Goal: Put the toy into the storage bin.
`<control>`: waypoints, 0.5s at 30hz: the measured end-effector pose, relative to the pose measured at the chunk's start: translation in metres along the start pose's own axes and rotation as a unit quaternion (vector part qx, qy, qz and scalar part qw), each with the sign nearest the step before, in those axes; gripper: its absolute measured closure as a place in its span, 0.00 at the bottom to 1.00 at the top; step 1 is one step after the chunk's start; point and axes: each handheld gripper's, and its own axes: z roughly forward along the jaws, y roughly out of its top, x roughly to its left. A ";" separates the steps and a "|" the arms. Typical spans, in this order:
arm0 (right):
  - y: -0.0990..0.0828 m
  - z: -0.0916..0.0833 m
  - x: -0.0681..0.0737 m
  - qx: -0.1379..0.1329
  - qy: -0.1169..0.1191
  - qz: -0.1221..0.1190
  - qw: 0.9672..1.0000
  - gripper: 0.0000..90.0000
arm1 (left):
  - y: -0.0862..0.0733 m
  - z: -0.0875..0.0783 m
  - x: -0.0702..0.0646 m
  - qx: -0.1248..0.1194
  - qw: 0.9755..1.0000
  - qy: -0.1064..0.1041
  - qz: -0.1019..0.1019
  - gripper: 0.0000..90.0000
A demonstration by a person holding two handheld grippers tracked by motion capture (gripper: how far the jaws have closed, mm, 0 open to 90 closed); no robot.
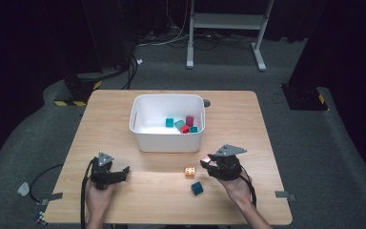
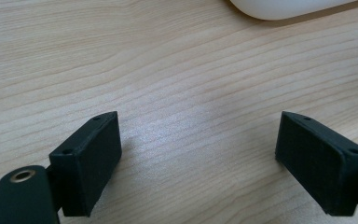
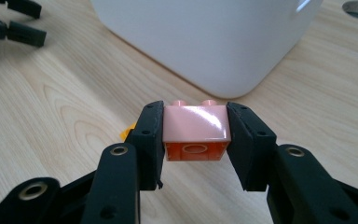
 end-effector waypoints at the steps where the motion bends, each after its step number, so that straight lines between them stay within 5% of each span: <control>1: 0.003 -0.002 -0.002 -0.002 0.001 0.002 1.000 0.65 | 0.000 0.000 0.000 0.000 1.000 0.000 0.000 0.16; 15: 0.033 -0.020 -0.018 -0.037 0.024 0.017 0.999 0.65 | 0.000 0.000 0.000 0.000 1.000 0.000 0.000 0.16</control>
